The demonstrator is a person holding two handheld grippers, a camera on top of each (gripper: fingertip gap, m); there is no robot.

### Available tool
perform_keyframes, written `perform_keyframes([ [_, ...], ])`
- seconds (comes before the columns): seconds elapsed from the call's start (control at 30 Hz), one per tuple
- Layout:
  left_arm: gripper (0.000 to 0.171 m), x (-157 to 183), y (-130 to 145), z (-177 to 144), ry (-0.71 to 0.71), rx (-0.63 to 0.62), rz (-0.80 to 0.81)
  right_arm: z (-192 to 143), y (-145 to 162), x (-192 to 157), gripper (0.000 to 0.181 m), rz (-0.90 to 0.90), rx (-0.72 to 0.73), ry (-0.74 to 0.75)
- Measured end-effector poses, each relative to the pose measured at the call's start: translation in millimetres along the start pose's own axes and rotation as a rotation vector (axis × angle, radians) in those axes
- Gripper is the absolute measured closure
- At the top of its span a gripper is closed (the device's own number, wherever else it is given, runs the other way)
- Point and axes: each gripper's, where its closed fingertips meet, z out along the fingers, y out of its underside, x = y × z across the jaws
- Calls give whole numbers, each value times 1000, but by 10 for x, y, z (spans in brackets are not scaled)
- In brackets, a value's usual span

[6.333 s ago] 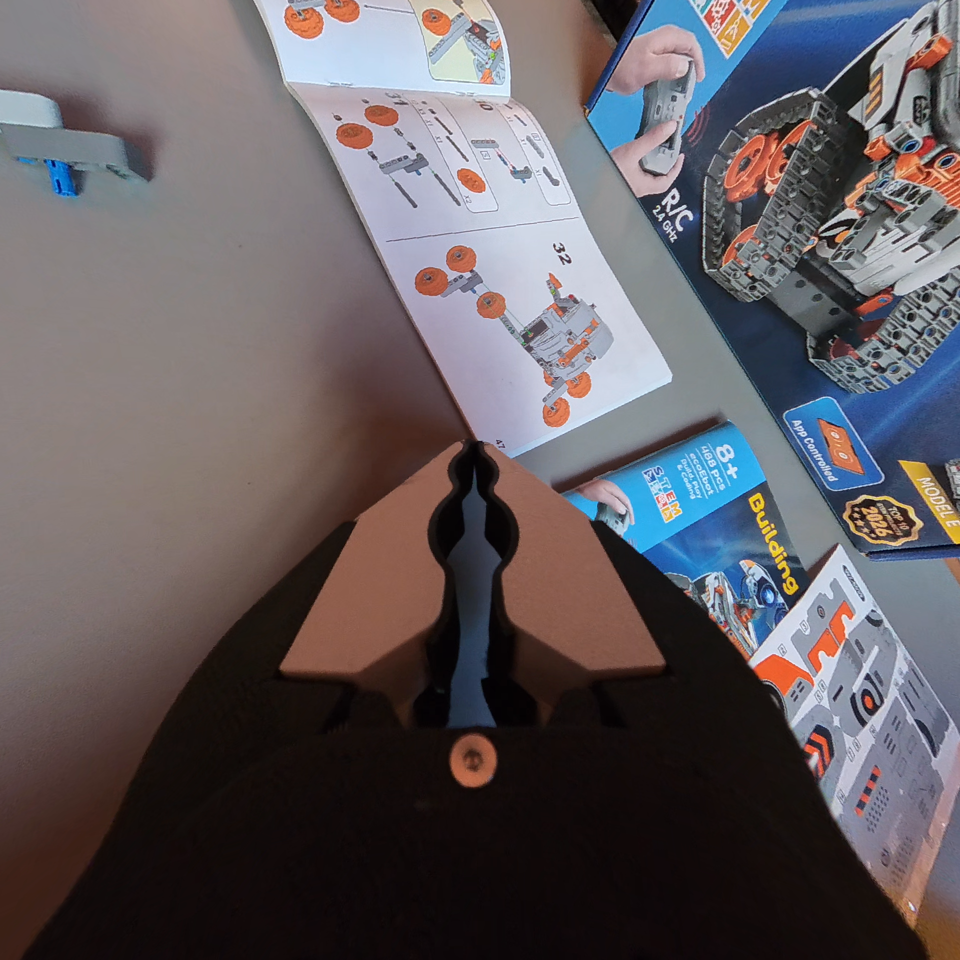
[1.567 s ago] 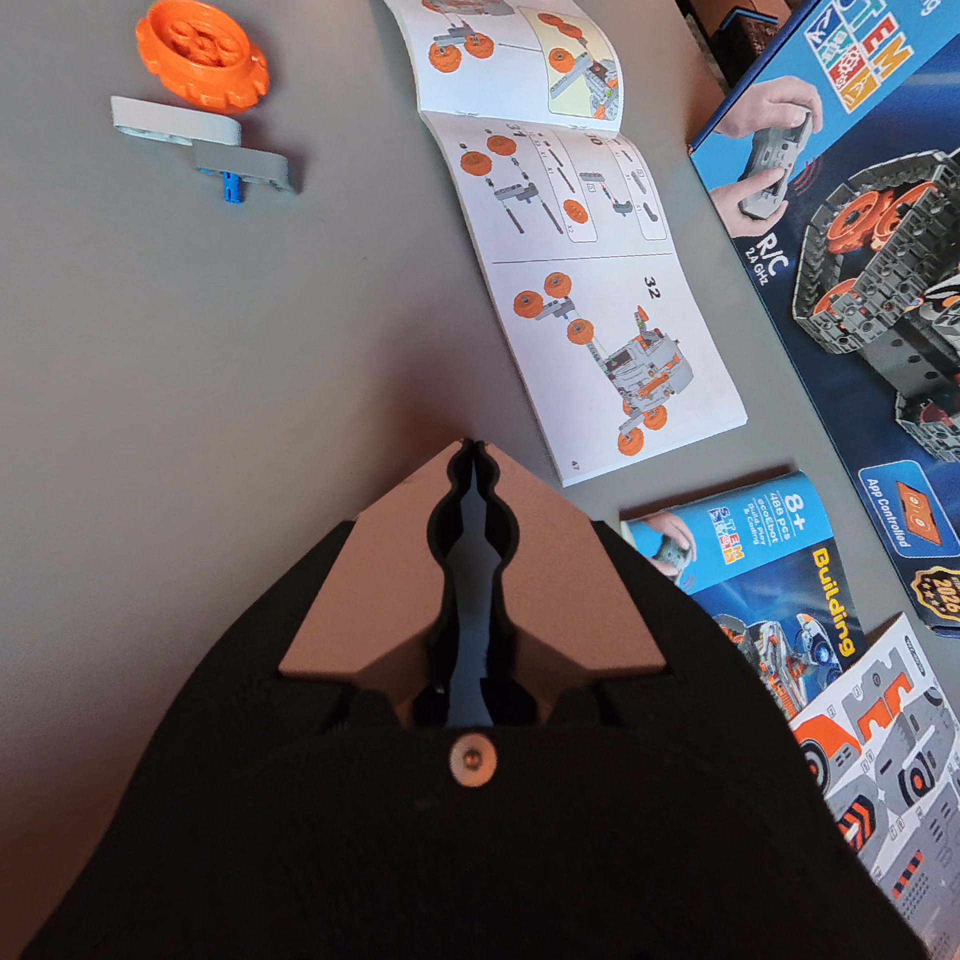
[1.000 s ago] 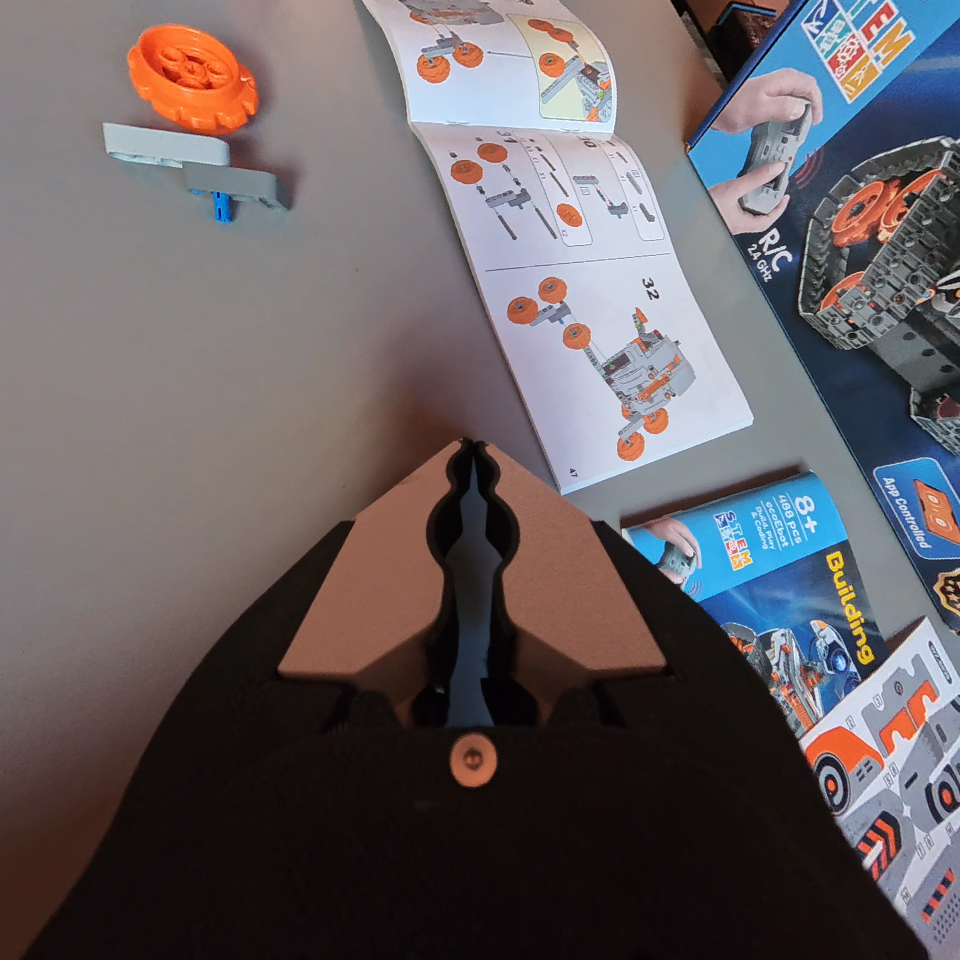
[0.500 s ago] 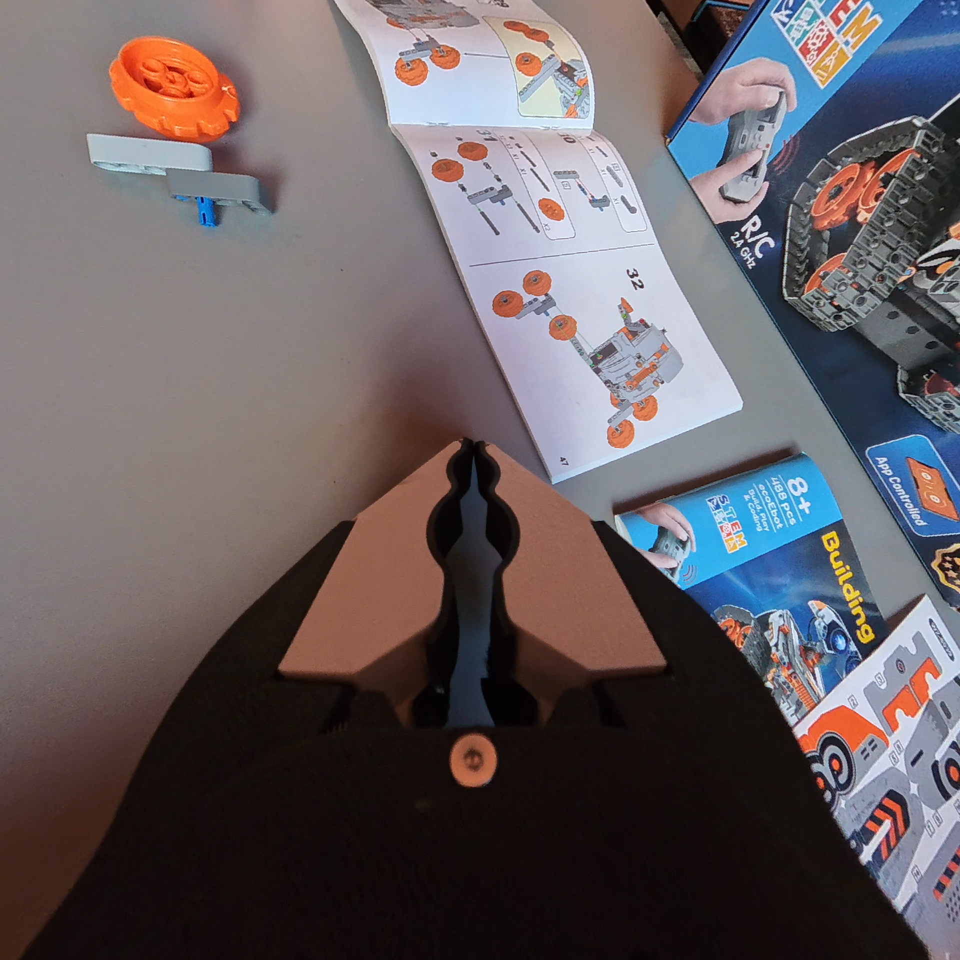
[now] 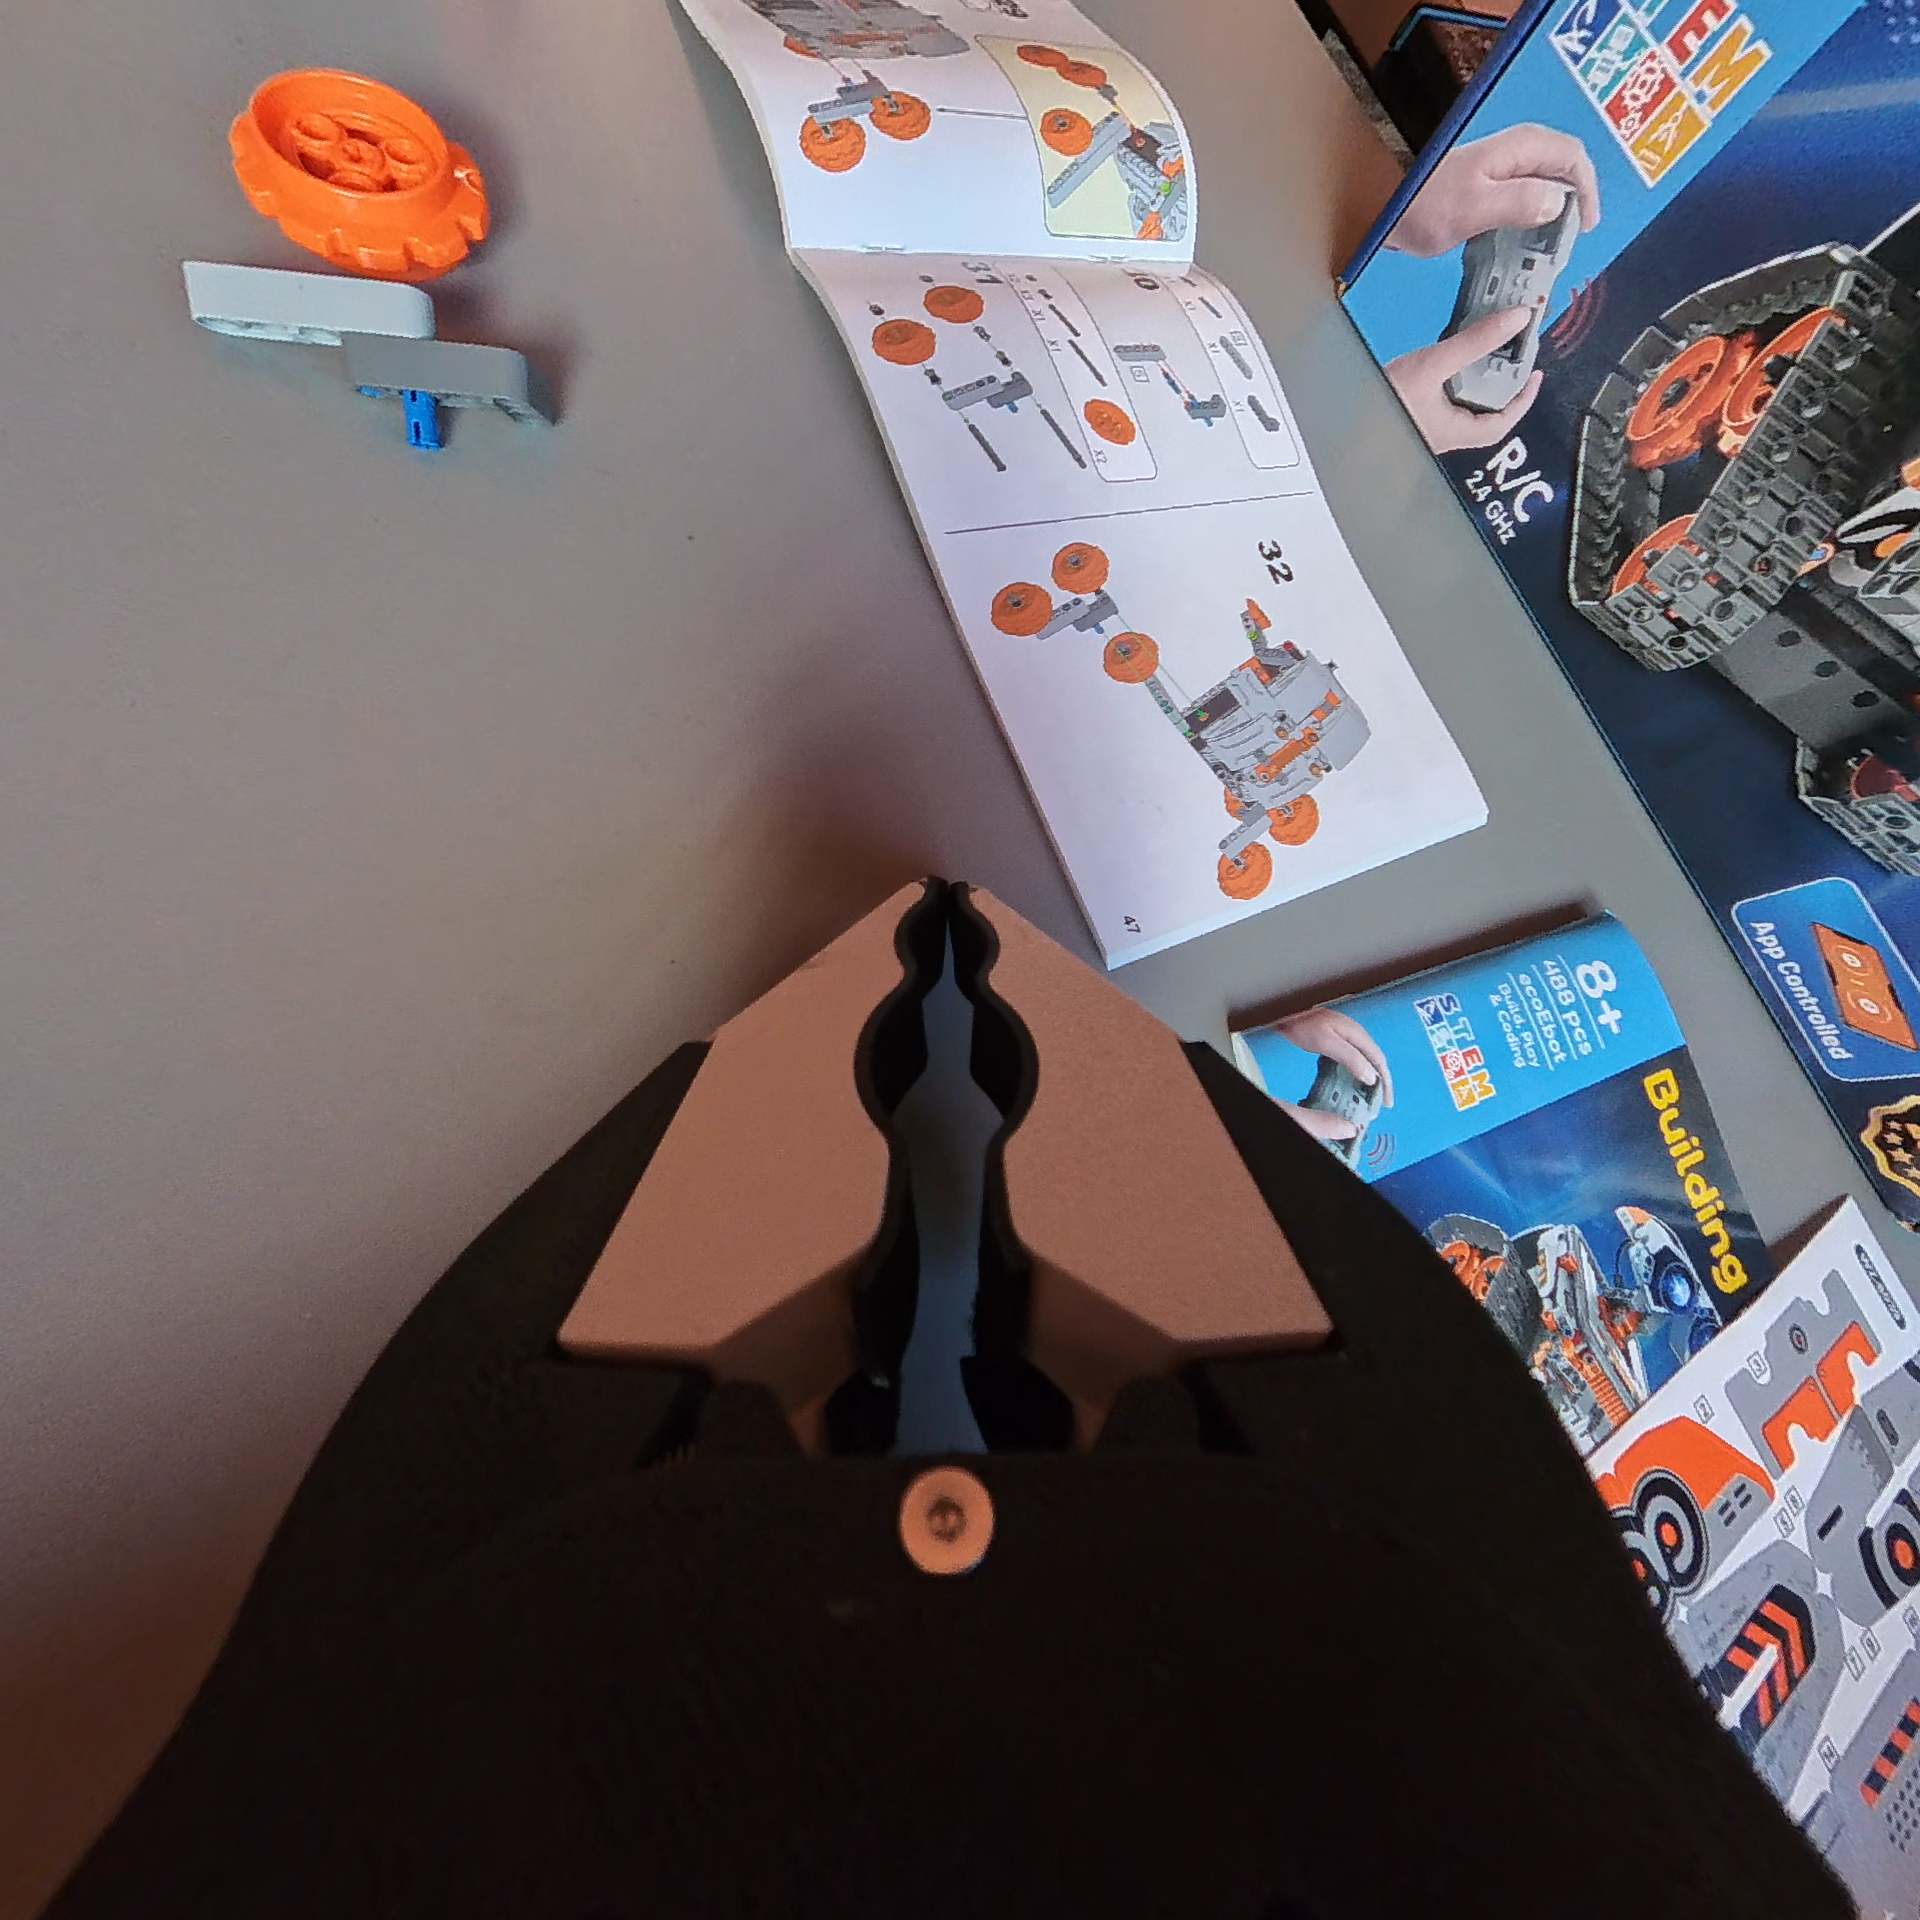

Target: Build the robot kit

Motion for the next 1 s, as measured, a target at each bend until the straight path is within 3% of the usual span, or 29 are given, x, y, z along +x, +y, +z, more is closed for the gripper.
perform_keyframes([
  [0.2, 135, -17, -17, -36, -5, 18, -1, -1, 0, -2, 181, -2, 0, 1],
  [0.33, 135, -20, -81, -233, 10, 86, -19, 0, 1, -2, 181, -1, 0, 0],
  [0.47, 135, -41, -160, -642, -25, 183, 9, 0, 1, -4, 181, -3, 0, -1],
  [0.6, 136, 94, -319, -1276, -46, 328, 57, 1, 1, -4, 181, -1, -1, -3],
  [0.7, 135, 451, -453, -1808, -34, 432, 144, 1, 1, -3, 181, 1, -1, -3],
  [0.8, 136, 1077, -535, -2195, 43, 496, 263, 1, 2, -2, 181, 3, -2, -2],
  [0.9, 135, 1813, -491, -2338, 141, 491, 401, 0, 3, -5, 181, 0, -3, -2],
  [1.0, 135, 2468, -367, -2243, 213, 460, 516, -7, 7, -15, 181, -4, -5, -4],
])
